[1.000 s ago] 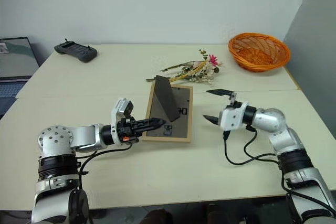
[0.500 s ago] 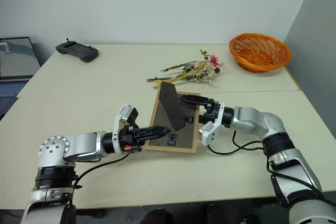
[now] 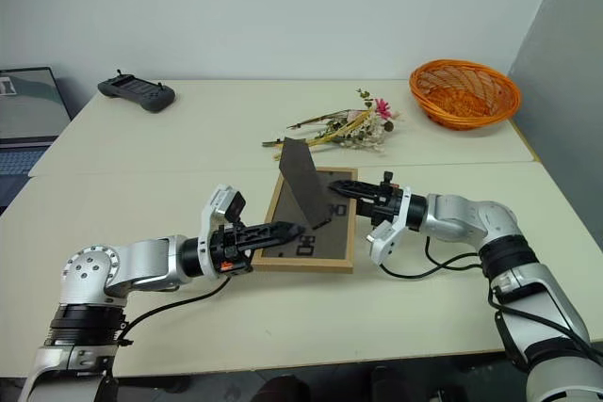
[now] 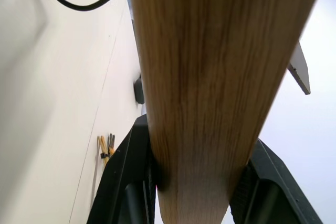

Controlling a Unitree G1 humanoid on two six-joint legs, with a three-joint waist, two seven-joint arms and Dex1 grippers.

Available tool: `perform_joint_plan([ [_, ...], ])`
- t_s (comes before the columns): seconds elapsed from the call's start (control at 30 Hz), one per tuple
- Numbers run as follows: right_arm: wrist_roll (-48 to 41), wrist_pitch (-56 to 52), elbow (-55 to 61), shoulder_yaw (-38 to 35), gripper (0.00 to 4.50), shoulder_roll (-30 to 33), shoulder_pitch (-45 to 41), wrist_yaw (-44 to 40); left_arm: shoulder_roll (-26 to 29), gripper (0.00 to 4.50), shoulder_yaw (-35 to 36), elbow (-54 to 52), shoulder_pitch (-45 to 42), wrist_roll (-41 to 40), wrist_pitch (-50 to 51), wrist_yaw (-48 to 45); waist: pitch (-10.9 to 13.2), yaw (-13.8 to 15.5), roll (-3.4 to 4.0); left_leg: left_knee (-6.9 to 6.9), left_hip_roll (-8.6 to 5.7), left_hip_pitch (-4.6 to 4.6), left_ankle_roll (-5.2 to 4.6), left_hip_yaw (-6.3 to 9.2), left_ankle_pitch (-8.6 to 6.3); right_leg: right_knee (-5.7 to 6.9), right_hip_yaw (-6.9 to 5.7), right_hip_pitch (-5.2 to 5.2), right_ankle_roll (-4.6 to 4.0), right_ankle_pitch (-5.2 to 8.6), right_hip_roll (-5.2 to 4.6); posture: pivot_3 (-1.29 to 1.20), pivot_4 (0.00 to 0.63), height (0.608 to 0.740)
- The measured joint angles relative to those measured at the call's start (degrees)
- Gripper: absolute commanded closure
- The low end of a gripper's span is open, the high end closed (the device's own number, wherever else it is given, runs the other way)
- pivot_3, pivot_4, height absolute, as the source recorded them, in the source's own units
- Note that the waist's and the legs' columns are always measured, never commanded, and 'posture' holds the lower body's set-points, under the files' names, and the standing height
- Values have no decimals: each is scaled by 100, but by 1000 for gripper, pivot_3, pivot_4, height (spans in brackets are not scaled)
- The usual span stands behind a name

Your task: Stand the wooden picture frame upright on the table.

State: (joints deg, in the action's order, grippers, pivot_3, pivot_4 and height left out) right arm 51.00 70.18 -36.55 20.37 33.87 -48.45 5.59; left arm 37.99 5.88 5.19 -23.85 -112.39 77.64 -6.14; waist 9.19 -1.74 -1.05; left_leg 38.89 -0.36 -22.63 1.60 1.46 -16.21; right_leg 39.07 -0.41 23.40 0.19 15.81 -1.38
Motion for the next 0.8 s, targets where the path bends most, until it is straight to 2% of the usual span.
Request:
perform_joint_plan([
  [0.07,-267,86,-119,43,3180,70,-22,-161,240,0,75,72,-26,44,-63,-76,0,5,0,0,0,0,-1,0,0,-1,-1,-1,-1,0,0,0,150,740],
  [0.13,-902,136,-354,174,3181,155,-35,-605,588,0,297,274,-110,379,-189,-248,1,0,-2,0,-1,0,-2,0,-1,-3,-3,-3,-1,0,0,0,150,740],
  [0.17,-1695,8,-491,350,3181,170,-26,-1193,865,0,405,264,-153,904,-326,-491,1,-9,-2,-1,0,2,-2,0,-1,-6,-4,-7,-1,0,0,0,150,740],
  [0.27,-3198,-608,-475,512,3182,111,72,-2420,1283,0,452,45,-179,1957,-626,-884,2,-15,-1,-3,2,7,-4,1,-2,-9,-3,-14,-1,1,-1,0,150,740],
  [0.3,-4255,-1482,-207,501,3183,-42,174,-3396,1435,0,383,-326,-165,2709,-998,-1084,8,-13,-12,-4,7,6,-4,8,-2,-12,-9,-17,-2,0,0,0,150,740],
  [0.37,-5479,-2871,108,404,3184,-355,199,-4467,1603,0,178,-907,-121,3747,-1605,-1351,10,-4,-11,-3,7,5,-4,8,-2,-10,-9,-16,-3,0,-2,0,150,740],
  [0.47,-6895,-5176,590,96,3184,-621,129,-5527,1714,0,-100,-1764,155,5038,-2425,-1640,14,15,-4,-8,7,3,-6,8,-4,-13,-8,-14,-3,0,-2,0,150,740],
  [0.5,-7583,-6612,714,-138,3184,-695,-31,-5893,1667,0,-172,-2143,372,5483,-2752,-1728,15,23,-3,-9,6,-4,-9,7,-5,-12,-9,-7,-3,0,-5,0,150,740],
  [0.63,-8160,-8294,838,-477,3184,-701,-299,-6350,1547,0,-184,-2625,606,6001,-3135,-1862,15,78,-2,-9,4,-13,-38,8,-22,-10,-13,5,-3,0,-7,0,150,740],
  [0.7,-8174,-9038,541,-516,3184,-851,-532,-6680,1518,0,-172,-2928,880,6323,-3339,-1989,15,78,-2,-11,3,-10,-45,2,-26,-8,-9,5,-3,0,-7,0,150,740],
  [0.8,-8138,-9605,-114,-657,3184,-1157,-700,-6830,1424,0,-173,-3020,1209,6590,-3457,-2152,15,74,-2,-11,3,-12,-46,1,-26,-5,-12,9,-3,0,-6,0,150,740],
])
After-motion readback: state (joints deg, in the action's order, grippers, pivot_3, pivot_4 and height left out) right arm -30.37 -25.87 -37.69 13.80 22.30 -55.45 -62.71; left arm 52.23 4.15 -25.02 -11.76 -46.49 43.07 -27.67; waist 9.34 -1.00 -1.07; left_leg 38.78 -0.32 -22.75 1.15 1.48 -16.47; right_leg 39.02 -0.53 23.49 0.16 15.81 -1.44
